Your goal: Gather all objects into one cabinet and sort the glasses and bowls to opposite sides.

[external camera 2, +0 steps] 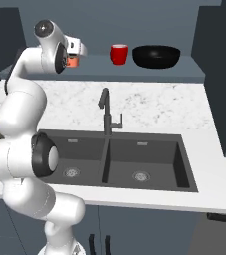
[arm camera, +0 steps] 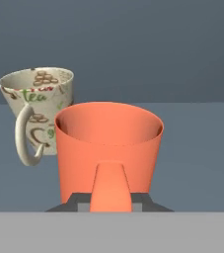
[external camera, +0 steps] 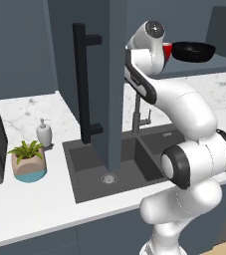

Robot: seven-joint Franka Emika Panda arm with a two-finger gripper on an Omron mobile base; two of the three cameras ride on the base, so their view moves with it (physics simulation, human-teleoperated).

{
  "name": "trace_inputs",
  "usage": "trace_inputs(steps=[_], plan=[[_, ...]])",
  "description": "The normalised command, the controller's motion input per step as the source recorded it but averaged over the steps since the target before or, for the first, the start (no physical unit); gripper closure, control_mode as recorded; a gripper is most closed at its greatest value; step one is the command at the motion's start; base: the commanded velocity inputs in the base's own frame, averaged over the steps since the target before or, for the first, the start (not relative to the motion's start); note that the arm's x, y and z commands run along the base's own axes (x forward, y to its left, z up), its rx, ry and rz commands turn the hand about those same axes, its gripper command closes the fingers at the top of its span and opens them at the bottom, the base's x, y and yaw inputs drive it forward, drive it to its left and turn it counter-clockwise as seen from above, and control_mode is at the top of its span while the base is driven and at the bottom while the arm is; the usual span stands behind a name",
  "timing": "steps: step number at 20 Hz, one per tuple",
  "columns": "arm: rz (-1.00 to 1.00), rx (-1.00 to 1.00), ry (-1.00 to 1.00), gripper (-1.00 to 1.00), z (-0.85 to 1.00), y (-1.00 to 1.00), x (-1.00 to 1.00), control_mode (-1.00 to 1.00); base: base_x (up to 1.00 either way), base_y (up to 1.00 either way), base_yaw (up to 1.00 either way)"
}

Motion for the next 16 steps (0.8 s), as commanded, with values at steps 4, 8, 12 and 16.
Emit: trace_inputs(steps=[4, 8, 12, 16], plan=[[0.0, -0.01, 0.0, 1.0, -0.07, 0.01, 0.19, -1.0, 0.0, 0.0, 0.0], [0.0, 0.0, 0.0, 1.0, 0.0, 0.0, 0.27, -1.0, 0.0, 0.0, 0.0], [0.0, 0.0, 0.0, 1.0, -0.04, 0.0, 0.27, -1.0, 0.0, 0.0, 0.0], [0.0, 0.0, 0.0, 1.0, -0.18, 0.0, 0.37, -1.0, 0.0, 0.0, 0.0]])
